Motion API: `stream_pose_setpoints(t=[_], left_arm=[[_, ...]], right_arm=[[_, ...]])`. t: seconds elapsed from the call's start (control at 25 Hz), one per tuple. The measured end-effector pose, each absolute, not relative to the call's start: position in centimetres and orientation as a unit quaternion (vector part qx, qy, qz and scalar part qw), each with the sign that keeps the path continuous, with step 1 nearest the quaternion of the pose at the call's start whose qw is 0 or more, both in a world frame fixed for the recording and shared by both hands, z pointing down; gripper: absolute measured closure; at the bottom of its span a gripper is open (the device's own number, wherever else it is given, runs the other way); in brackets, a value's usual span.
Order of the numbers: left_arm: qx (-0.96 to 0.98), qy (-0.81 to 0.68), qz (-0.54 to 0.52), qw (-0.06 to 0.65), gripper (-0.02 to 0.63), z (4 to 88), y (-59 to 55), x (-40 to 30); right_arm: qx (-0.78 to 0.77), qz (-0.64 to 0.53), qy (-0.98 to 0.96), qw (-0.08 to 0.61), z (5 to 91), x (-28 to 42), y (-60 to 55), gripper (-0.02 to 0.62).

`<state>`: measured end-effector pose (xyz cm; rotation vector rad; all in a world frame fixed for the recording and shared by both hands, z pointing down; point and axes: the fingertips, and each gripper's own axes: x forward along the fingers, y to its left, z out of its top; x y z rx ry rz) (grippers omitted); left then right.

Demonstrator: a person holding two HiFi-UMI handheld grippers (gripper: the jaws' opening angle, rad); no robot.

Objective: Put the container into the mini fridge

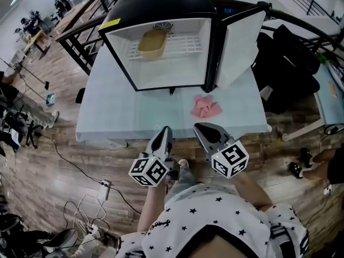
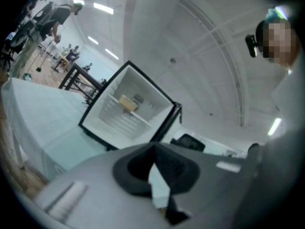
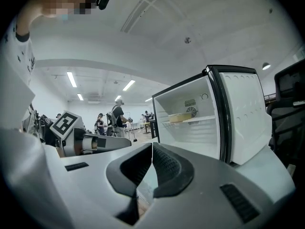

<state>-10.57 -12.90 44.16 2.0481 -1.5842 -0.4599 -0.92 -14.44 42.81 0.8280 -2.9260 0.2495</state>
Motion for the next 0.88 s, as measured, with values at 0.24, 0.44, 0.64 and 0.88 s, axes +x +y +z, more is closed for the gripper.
stream_pose_setpoints(t=[0.24, 0.44, 0.64, 0.88], left_arm=[[0.753, -0.584, -0.16, 0.258, 0.601, 44.7, -9.3, -8.9], [0.751, -0.585, -0.16, 0.262, 0.601, 45.3, -6.6, -7.6], [0.749, -0.588, -0.153, 0.262, 0.601, 46.0, -4.4, -6.6], [0.748, -0.591, -0.15, 0.264, 0.601, 46.7, -2.3, -5.7]], right_arm=[[0.268, 0.088, -0.958, 0.043, 43.3, 0.6, -11.2, 0.574], [0.266, 0.09, -0.959, 0.042, 43.7, 1.7, -8.9, 0.574], [0.263, 0.09, -0.96, 0.043, 44.3, 2.7, -6.9, 0.574], [0.26, 0.089, -0.96, 0.045, 44.7, 3.6, -4.8, 0.574]])
